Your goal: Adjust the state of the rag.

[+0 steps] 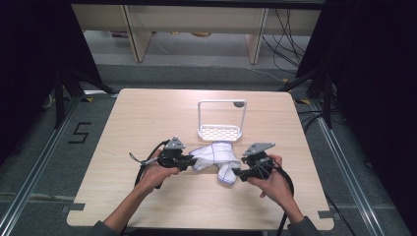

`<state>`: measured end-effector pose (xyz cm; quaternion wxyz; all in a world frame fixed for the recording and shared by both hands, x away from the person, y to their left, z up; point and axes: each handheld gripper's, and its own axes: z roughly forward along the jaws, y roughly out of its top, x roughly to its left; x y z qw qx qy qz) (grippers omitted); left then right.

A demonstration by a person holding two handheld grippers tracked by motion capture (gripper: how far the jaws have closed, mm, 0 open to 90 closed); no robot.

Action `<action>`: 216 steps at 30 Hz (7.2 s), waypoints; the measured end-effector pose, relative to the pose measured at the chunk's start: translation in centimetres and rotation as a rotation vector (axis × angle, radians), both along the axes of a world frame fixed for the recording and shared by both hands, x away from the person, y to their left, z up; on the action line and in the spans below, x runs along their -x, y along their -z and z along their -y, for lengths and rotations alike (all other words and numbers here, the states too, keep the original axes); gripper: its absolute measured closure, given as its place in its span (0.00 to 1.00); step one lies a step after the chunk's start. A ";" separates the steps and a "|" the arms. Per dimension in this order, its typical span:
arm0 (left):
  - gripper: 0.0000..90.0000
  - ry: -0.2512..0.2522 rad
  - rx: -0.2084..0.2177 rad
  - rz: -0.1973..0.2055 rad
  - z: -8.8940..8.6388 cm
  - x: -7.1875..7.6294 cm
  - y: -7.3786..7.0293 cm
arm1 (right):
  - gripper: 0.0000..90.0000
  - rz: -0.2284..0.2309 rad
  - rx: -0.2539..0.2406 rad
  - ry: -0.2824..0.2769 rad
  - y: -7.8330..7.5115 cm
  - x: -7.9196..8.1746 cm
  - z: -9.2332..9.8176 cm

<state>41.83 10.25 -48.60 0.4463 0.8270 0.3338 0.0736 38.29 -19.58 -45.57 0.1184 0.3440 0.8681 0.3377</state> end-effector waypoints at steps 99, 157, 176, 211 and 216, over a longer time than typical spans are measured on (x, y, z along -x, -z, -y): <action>0.94 0.166 -0.073 0.107 1.0 6.3 -2.5 | 0.48 -0.093 -0.092 -0.028 1.4 5.7 2.8; 0.46 -0.135 -0.177 -0.003 -4.2 -2.9 -0.3 | 0.57 0.060 0.070 0.094 0.6 -2.1 4.0; 0.46 -0.156 -0.224 -0.008 -3.4 -4.5 1.5 | 0.57 -0.033 0.092 0.125 3.7 -8.8 2.4; 0.97 -0.103 -0.151 0.253 -3.0 -2.7 -4.4 | 0.96 0.193 -0.052 0.001 -4.2 -6.1 4.5; 0.97 -0.035 -0.140 0.275 -3.7 0.8 -4.8 | 0.96 0.207 -0.066 -0.030 -4.6 -2.7 5.5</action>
